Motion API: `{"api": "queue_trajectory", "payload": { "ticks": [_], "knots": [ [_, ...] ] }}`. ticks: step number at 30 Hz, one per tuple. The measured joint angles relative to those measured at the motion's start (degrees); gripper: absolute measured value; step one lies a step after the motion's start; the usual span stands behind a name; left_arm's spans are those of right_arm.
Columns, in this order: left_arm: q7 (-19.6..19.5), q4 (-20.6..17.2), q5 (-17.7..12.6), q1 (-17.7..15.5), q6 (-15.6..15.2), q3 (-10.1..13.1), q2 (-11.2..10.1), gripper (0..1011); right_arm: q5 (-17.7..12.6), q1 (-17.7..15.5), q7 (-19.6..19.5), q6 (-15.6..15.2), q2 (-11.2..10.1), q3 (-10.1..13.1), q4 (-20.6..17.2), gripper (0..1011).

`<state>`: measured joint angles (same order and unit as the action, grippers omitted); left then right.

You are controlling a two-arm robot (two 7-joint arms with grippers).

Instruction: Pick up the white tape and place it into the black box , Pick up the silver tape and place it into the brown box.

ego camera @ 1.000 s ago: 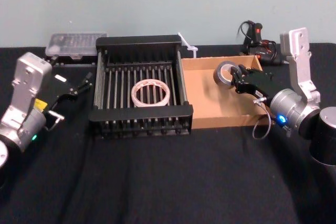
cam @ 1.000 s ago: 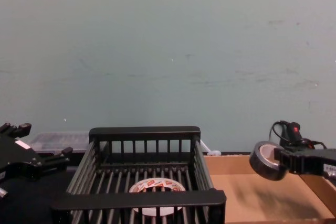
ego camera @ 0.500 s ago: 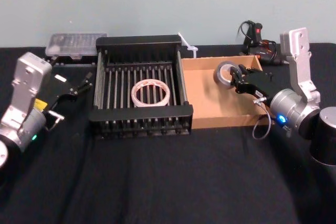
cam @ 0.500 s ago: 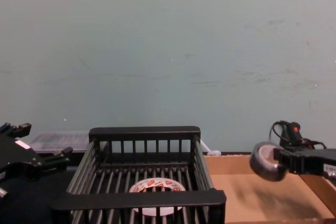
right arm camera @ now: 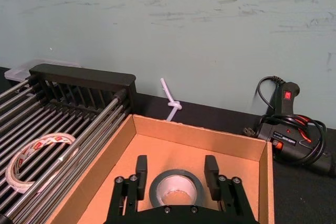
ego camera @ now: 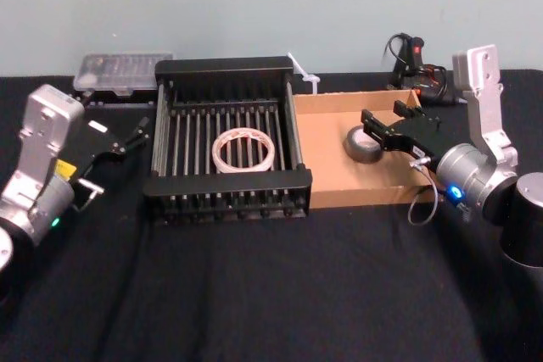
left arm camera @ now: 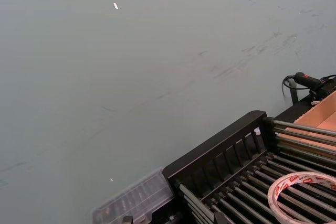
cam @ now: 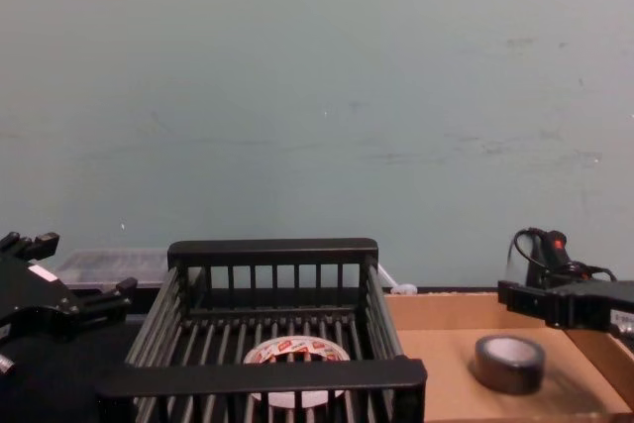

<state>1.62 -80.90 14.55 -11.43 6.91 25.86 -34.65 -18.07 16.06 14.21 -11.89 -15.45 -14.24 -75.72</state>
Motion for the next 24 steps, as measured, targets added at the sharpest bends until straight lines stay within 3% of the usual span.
{"api": "queue_trajectory", "payload": {
  "ticks": [12,24],
  "knots": [
    [0.0,0.0,0.0,0.0,0.0,0.0,0.0,1001,0.0,0.0,0.0,0.0,0.0,0.0,0.0,989],
    [0.0,0.0,0.0,0.0,0.0,0.0,0.0,1001,0.9,-3.3,-0.4,1.5,-0.3,0.5,-4.9,1003]
  ]
}}
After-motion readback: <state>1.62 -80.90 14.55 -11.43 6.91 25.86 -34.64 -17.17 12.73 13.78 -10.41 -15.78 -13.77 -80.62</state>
